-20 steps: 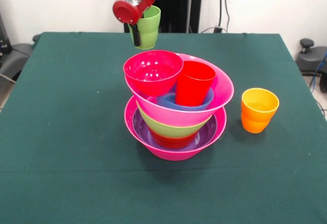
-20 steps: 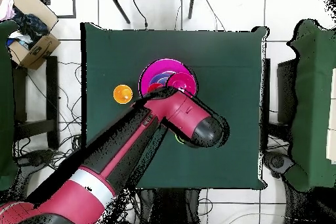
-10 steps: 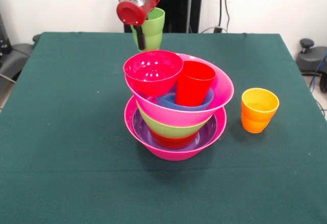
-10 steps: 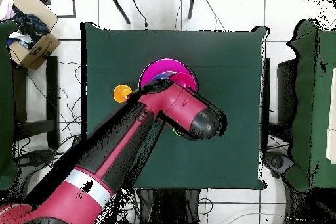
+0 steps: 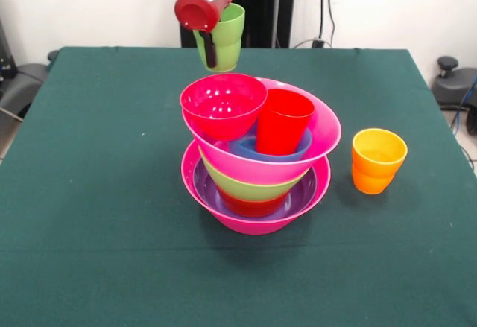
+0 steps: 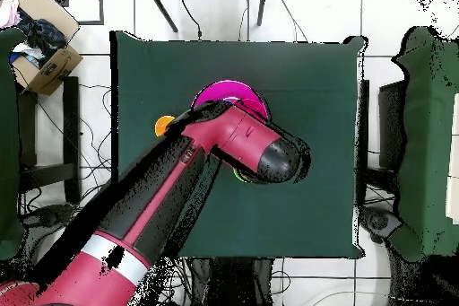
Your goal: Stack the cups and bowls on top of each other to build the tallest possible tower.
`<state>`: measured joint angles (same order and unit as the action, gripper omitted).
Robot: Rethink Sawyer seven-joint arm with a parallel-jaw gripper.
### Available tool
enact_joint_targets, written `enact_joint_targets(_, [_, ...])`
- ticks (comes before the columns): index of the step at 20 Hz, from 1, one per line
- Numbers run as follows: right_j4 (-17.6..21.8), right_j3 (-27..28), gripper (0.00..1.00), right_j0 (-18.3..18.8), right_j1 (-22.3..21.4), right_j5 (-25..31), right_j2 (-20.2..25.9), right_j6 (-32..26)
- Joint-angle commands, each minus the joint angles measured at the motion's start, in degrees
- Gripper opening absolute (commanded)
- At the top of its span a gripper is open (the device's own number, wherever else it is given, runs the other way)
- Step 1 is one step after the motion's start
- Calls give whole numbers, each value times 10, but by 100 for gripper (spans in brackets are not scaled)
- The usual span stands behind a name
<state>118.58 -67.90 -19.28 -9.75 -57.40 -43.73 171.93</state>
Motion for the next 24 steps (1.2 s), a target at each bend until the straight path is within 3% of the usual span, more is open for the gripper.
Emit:
enact_joint_targets(1, [23,37,0,-2,13,-19,56,-44])
enact_joint_targets(19, [40,82,0,-5,-19,-73,39,0])
enact_joint_targets(24, [41,113,0,-3,-1,-83,34,10])
